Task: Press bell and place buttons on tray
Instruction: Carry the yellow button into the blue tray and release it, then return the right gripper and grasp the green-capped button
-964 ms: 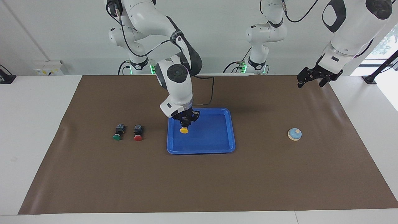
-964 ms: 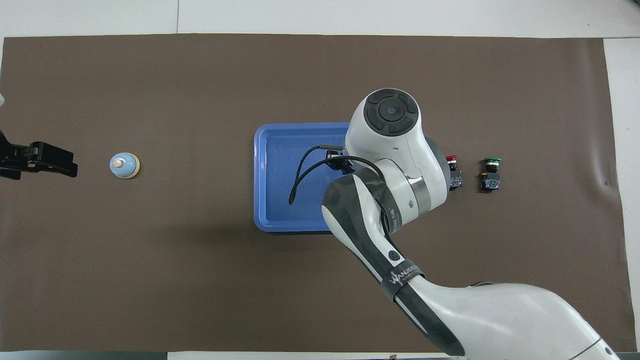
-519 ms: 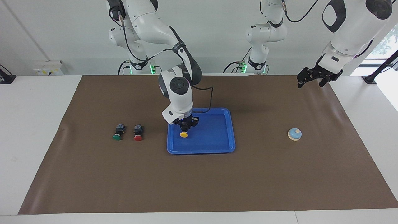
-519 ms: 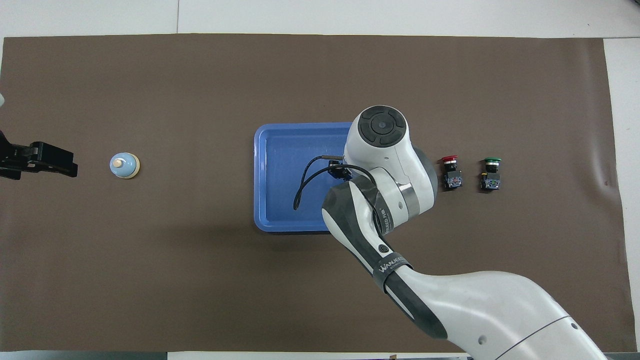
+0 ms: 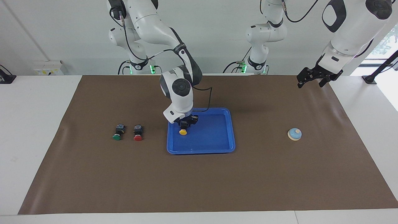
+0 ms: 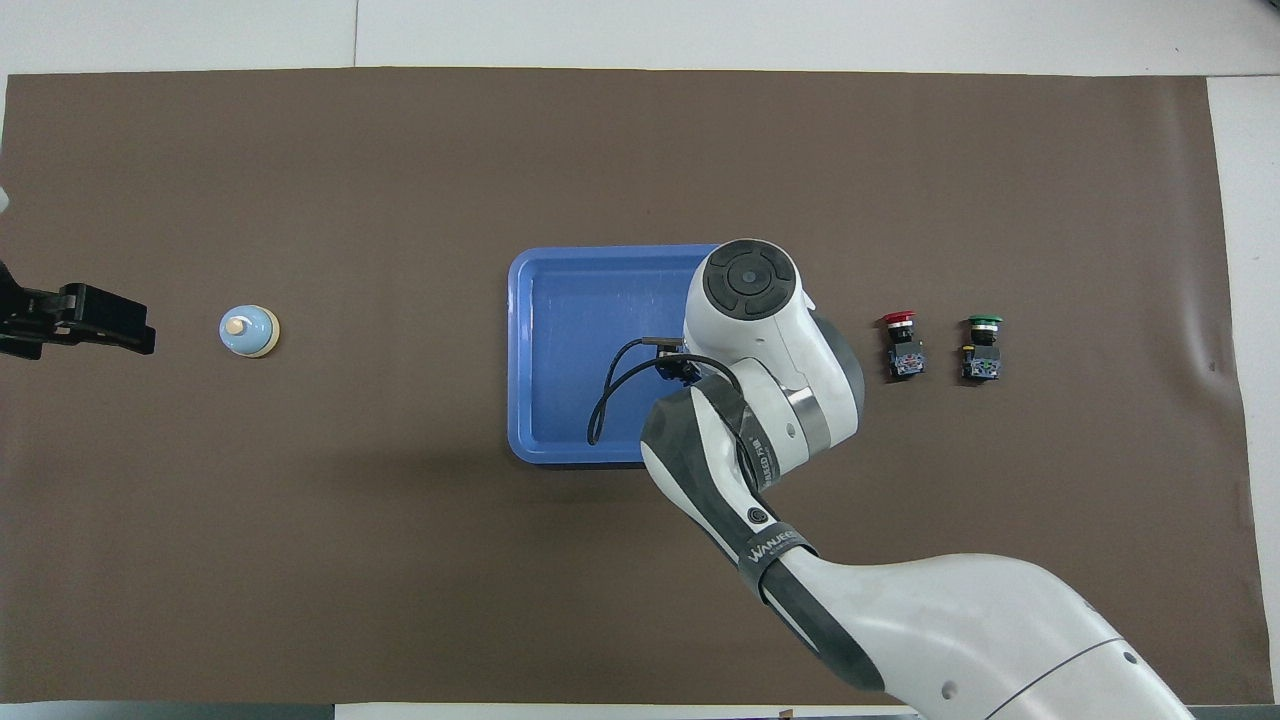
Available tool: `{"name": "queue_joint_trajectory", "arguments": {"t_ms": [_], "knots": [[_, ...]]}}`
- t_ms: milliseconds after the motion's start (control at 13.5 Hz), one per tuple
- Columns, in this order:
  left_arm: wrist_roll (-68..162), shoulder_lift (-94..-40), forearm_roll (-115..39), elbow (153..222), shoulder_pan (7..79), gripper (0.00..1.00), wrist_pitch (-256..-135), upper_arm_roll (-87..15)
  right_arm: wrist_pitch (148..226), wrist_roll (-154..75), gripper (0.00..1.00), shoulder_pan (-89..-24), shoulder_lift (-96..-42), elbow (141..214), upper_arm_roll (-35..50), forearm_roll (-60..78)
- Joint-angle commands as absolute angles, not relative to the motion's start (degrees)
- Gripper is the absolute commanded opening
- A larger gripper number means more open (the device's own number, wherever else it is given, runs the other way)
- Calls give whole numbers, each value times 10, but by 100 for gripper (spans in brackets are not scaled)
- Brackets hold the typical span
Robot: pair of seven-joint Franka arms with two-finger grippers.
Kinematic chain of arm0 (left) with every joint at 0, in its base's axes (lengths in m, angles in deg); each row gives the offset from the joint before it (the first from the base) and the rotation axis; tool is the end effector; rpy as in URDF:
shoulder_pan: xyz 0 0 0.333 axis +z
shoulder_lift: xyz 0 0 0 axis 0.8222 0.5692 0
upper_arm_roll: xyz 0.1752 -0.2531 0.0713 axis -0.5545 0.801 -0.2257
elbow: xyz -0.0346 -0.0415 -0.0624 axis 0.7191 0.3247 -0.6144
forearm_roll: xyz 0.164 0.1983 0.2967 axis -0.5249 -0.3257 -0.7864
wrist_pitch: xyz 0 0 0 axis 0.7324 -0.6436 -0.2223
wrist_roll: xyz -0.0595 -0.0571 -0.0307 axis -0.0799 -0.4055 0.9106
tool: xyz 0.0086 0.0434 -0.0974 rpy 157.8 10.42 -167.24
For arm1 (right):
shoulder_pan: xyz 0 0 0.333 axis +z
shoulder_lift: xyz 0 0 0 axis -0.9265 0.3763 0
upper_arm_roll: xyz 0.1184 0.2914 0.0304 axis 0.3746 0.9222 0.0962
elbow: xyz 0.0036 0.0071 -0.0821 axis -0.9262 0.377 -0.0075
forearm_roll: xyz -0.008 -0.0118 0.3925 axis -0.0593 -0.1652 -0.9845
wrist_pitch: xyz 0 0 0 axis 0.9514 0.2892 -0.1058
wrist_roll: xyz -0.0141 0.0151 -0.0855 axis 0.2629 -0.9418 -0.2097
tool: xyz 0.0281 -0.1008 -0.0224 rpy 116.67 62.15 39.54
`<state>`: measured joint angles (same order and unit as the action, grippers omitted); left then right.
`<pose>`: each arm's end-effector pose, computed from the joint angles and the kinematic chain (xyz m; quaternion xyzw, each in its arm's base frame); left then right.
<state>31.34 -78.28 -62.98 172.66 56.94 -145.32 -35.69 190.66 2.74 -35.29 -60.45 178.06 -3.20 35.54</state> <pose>0.5410 -0.0171 0.5963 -0.9988 0.0168 0.0451 0.0013 0.5509 0.3118 0.3023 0.9962 -0.0633 -0.0581 0.0172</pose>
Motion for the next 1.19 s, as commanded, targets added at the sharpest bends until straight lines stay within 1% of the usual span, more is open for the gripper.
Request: {"name": "queue_joint_trajectory", "arguments": {"t_ms": [0, 74, 223, 297, 668, 816, 964, 1113], "knots": [[315, -786, -625, 1723, 565, 100, -1451, -362, 1875, -3, 100, -368, -647, 1780, -41, 372], [315, -786, -625, 1723, 564, 100, -1451, -362, 1856, -50, 100, -393, -660, 1773, -42, 372], [315, -786, -625, 1723, 565, 100, -1451, -362, 1850, -142, 100, -452, -688, 1782, -42, 373], [315, -786, -625, 1723, 564, 100, -1451, -362, 1850, -166, 100, -475, -694, 1783, -42, 373], [315, -786, -625, 1723, 564, 100, -1451, -362, 1835, -201, 100, -579, -701, 1792, -43, 375], [315, -786, -625, 1723, 565, 100, -1451, -362, 1843, -244, 100, -615, -705, 1813, -43, 374], [315, -786, -625, 1723, 564, 100, -1451, -362, 1872, -243, 100, -630, -716, 1852, -44, 375], [315, -786, -625, 1723, 564, 100, -1451, -362, 1945, -246, 100, -644, -732, 1912, -45, 385]]}}
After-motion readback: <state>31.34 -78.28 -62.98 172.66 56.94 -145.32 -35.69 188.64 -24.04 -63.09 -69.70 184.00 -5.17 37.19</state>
